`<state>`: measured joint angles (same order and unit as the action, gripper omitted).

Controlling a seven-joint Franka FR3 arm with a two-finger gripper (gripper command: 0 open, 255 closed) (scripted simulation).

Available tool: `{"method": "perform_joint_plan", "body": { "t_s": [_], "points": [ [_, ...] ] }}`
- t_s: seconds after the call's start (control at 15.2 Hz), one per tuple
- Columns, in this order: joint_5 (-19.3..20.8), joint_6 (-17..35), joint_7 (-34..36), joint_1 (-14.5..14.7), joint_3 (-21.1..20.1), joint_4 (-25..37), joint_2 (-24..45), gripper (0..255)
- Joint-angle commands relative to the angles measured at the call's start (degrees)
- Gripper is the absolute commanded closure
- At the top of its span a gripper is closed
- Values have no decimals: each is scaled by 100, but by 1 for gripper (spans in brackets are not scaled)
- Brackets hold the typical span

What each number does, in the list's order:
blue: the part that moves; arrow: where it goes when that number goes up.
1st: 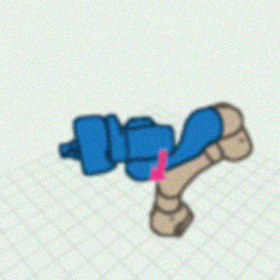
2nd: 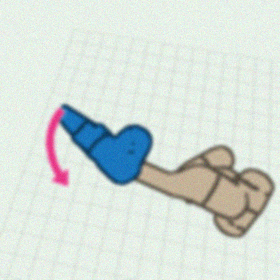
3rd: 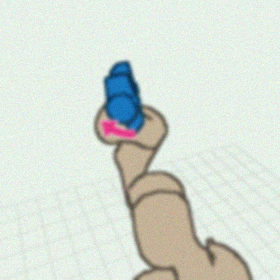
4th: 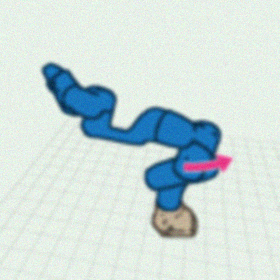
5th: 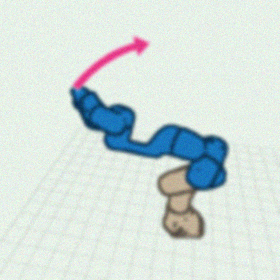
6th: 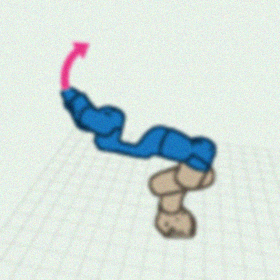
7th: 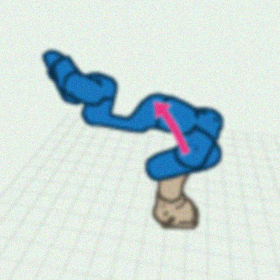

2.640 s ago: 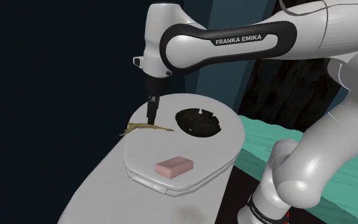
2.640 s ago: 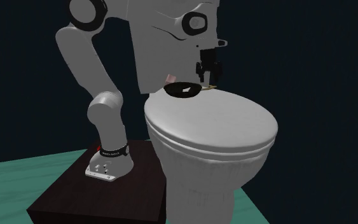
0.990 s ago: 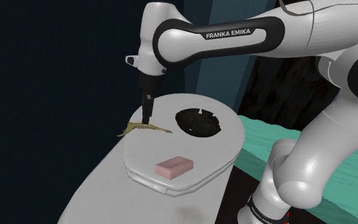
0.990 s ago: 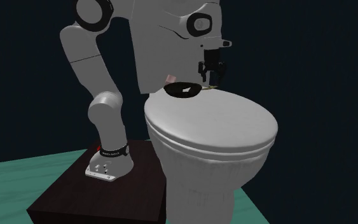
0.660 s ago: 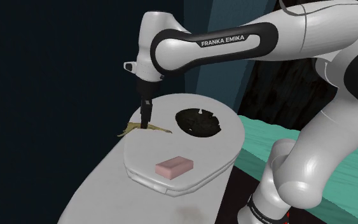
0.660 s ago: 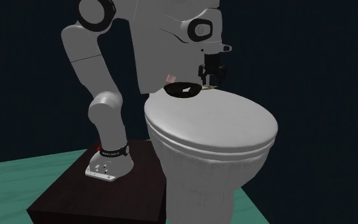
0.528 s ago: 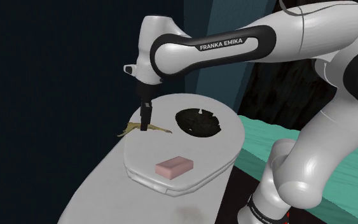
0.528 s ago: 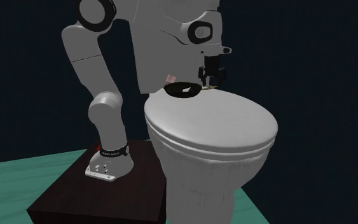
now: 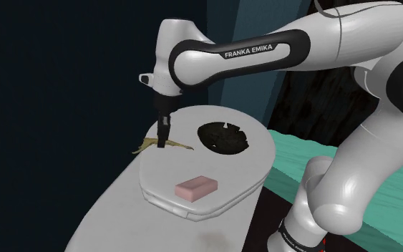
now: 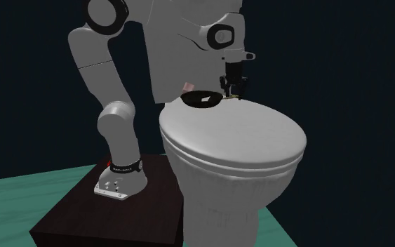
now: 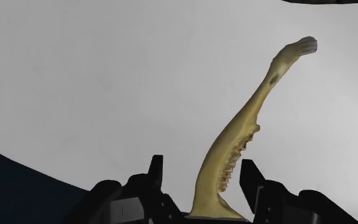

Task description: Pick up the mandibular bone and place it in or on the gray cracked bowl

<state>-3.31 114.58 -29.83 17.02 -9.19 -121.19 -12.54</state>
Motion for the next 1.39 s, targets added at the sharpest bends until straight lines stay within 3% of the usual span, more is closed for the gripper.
{"method": "perform_joint_plan", "body": {
  "t_s": [0.0, 0.53, 1.32],
  "points": [
    [6, 3, 0, -3, 2, -8, 9, 255],
    [5, 4, 0, -5, 0, -9, 8, 255],
    [18, -920, 17, -18, 23, 872, -36, 255]
  ]
}}
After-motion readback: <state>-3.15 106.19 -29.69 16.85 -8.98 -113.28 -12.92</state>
